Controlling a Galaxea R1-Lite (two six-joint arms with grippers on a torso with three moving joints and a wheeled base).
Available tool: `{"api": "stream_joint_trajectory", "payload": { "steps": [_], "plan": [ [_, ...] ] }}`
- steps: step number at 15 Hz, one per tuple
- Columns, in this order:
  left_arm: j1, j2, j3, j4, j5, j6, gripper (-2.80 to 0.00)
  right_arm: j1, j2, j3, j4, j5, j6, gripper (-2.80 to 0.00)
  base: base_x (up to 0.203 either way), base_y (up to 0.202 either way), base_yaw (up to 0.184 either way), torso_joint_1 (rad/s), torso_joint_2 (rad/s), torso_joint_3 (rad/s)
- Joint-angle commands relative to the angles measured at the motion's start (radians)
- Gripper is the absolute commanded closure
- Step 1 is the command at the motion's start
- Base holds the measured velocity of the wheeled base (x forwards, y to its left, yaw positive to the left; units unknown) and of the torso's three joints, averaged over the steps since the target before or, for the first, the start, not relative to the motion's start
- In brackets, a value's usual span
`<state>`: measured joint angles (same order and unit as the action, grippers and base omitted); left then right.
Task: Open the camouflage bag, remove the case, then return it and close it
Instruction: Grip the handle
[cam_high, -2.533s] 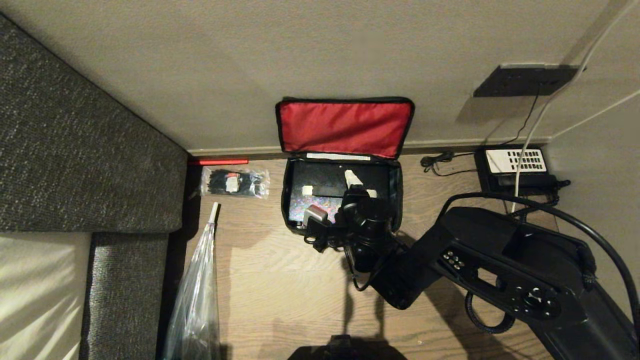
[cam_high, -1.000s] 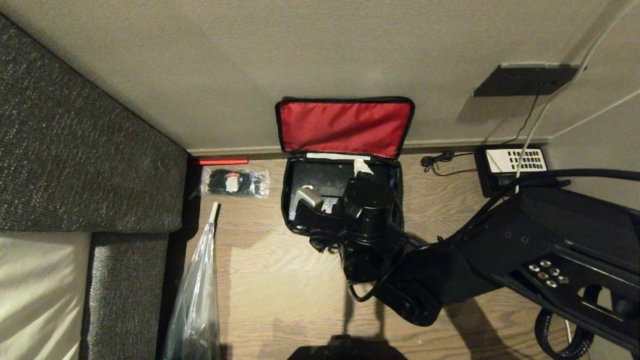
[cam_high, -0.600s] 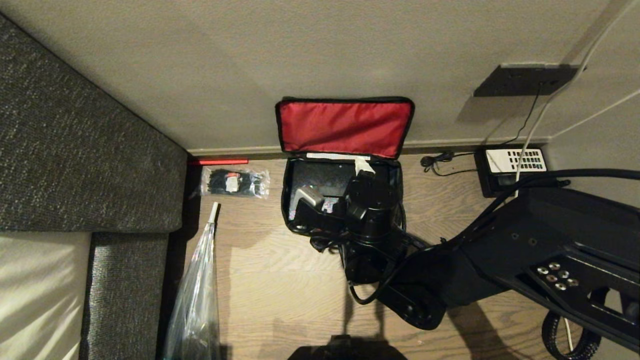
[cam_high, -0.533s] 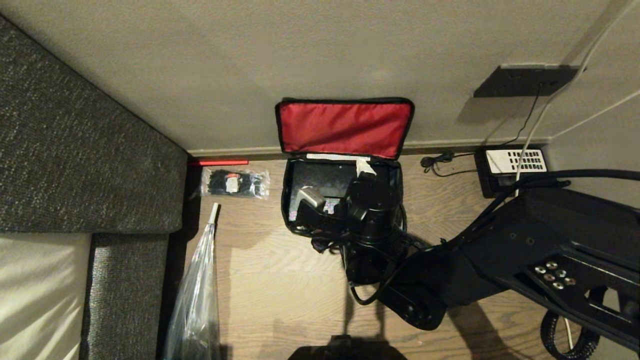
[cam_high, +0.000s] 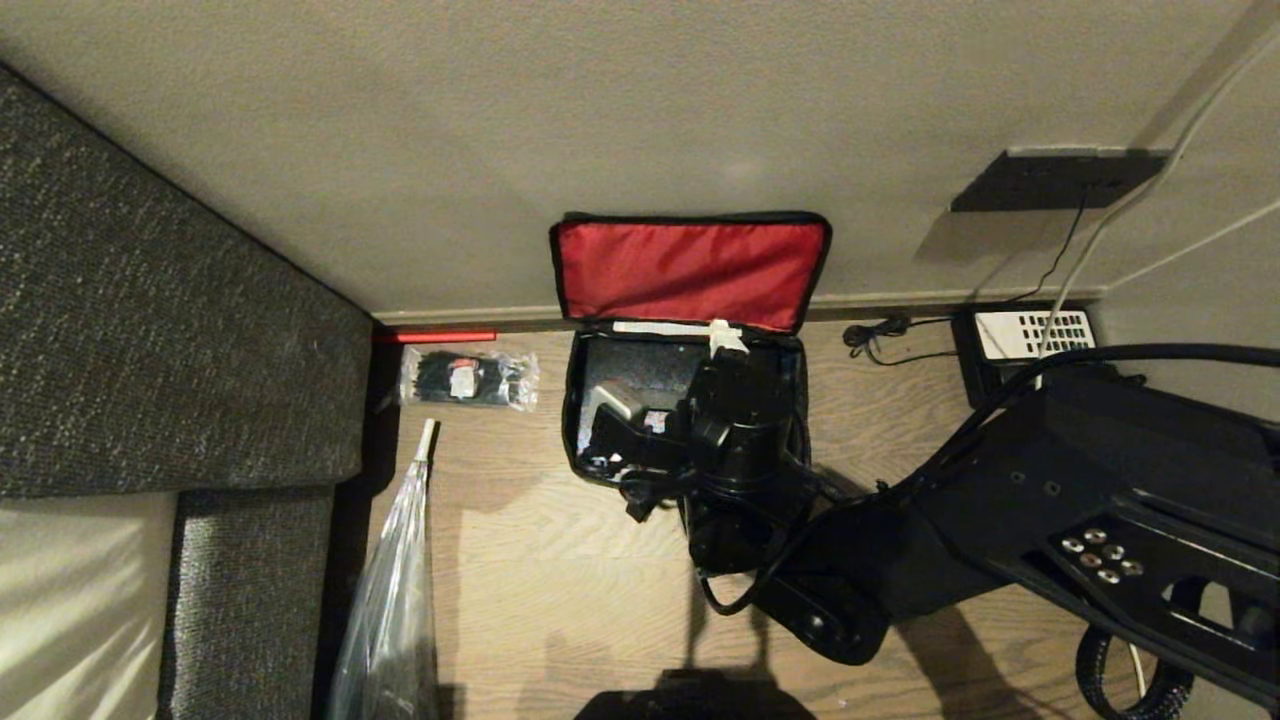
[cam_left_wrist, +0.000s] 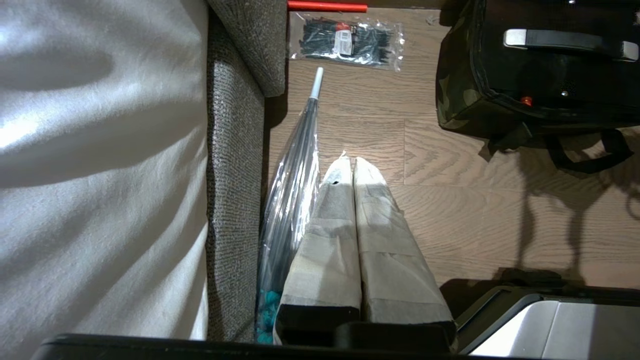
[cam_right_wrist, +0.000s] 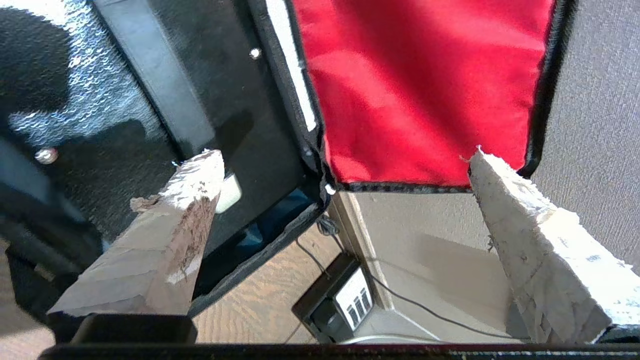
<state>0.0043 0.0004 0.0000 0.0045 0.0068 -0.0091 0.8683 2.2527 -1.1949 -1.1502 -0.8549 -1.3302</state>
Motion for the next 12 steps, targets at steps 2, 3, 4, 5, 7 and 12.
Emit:
{"api": "stream_joint_trajectory", "payload": {
  "steps": [2, 3, 4, 5, 7, 12],
  "plan": [
    [0.000, -0.002, 0.003, 0.000, 0.001, 0.000, 0.00, 0.008, 0.052, -0.007, -0.006, -0.068, -0.010, -2.80, 0.000, 0.000, 0.000, 0.000, 0.00, 0.000],
    [0.000, -0.001, 0.003, 0.000, 0.001, 0.000, 0.00, 0.008, 0.058, -0.005, -0.006, -0.077, -0.009, -2.80, 0.000, 0.000, 0.000, 0.000, 0.00, 0.000],
    [0.000, -0.001, 0.003, 0.000, 0.001, 0.000, 0.00, 0.008, 0.078, 0.001, -0.006, -0.078, -0.009, -2.80, 0.000, 0.000, 0.000, 0.000, 0.00, 0.000],
    [0.000, -0.002, 0.003, 0.000, 0.001, 0.000, 0.00, 0.009, 0.096, -0.008, -0.008, -0.080, -0.010, -2.80, 0.000, 0.000, 0.000, 0.000, 0.00, 0.000],
    [0.000, -0.002, 0.003, 0.000, 0.001, 0.000, 0.00, 0.008, 0.131, -0.030, -0.013, -0.097, -0.024, -2.80, 0.000, 0.000, 0.000, 0.000, 0.00, 0.000],
    [0.000, -0.002, 0.003, 0.000, 0.001, 0.000, 0.00, -0.011, 0.235, -0.121, -0.069, -0.131, -0.014, -2.80, 0.000, 0.000, 0.000, 0.000, 0.00, 0.000]
  ]
}}
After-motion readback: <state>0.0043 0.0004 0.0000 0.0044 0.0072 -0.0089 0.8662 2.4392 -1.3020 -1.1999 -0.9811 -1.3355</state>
